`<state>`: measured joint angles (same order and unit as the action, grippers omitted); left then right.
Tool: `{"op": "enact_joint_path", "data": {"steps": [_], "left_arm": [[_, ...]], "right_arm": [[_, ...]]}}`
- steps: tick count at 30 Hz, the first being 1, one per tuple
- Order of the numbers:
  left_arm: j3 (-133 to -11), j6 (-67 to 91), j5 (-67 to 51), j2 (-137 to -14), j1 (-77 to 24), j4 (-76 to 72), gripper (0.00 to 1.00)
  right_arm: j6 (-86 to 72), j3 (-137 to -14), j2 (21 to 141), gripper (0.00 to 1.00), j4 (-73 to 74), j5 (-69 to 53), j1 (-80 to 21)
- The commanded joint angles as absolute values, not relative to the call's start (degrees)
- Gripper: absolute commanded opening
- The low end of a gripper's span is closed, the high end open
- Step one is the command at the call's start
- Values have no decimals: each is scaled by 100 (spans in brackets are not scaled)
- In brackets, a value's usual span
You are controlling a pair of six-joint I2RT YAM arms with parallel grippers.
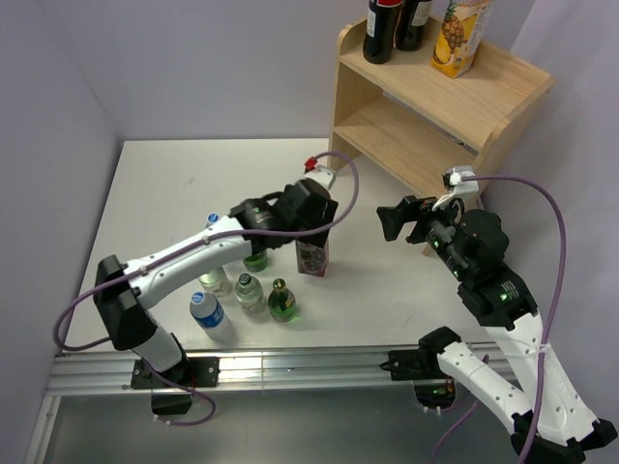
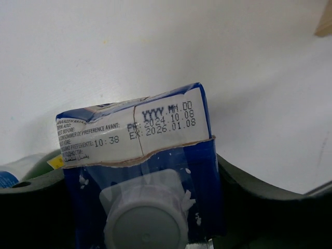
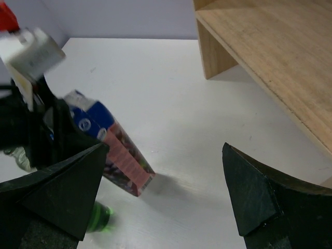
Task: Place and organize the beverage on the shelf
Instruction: Pick up the drink from the center of the board, then place the drink on the shelf.
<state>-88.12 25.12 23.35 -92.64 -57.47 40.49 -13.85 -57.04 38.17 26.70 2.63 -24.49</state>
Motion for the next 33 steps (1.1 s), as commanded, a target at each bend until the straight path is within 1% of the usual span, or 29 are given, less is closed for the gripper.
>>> {"op": "enact_joint_path", "data": {"steps": [1,3,4,5,7,8,12,14,15,19,21,24,28,29,30,33], "left_arm": [[-9624,1829,1428,-8096,-5248,2646,5],[-9694,1505,1048,-7903,-5011,2576,3],[-9738,1372,863,-7849,-4966,2566,1],[-9773,1241,444,-7779,-4948,2558,1],[-9896,889,90,-7577,-4913,2593,1],[-9931,783,-304,-7507,-4913,2619,1],[-10203,213,-1288,-7050,-4913,2908,0],[-10353,80,-1642,-6926,-4913,3223,0],[-10528,62,-2044,-6882,-4913,3339,0],[-10872,-228,-2897,-6750,-4913,3814,0],[-10951,-246,-3198,-6741,-4913,3919,0],[-11065,-298,-3716,-6820,-4904,3999,0],[-11337,-422,-4200,-7022,-4896,4235,0],[-11425,-448,-4323,-7083,-4896,4306,0],[-11600,-492,-4359,-7206,-4878,4376,0],[-11672,-527,-4561,-7269,-4860,4421,0]], "right_arm": [[-1187,-5678,3771,100,2365,-323,-2400],[-1117,-5616,3735,100,2268,-710,-2408],[-1055,-5608,3727,100,2241,-1321,-2400],[-907,-5599,3735,100,2224,-1649,-2399],[-739,-5607,3788,100,2180,-2483,-2399],[-608,-5634,3814,100,2145,-3149,-2399],[-633,-5756,3963,100,1654,-4173,-2399],[-746,-5914,4226,100,1407,-4673,-2399],[-764,-6011,4375,100,1293,-5224,-2399],[-861,-6565,5245,98,1283,-5537,-2557],[-721,-6767,5405,98,1379,-5380,-2838],[-554,-6961,5651,98,1494,-5510,-3234],[-614,-6909,5845,98,1460,-5984,-3542],[-711,-6752,5836,98,1320,-6377,-3568],[-834,-6646,5819,98,962,-6520,-3621],[-1116,-6407,5757,98,668,-6636,-3813]]}}
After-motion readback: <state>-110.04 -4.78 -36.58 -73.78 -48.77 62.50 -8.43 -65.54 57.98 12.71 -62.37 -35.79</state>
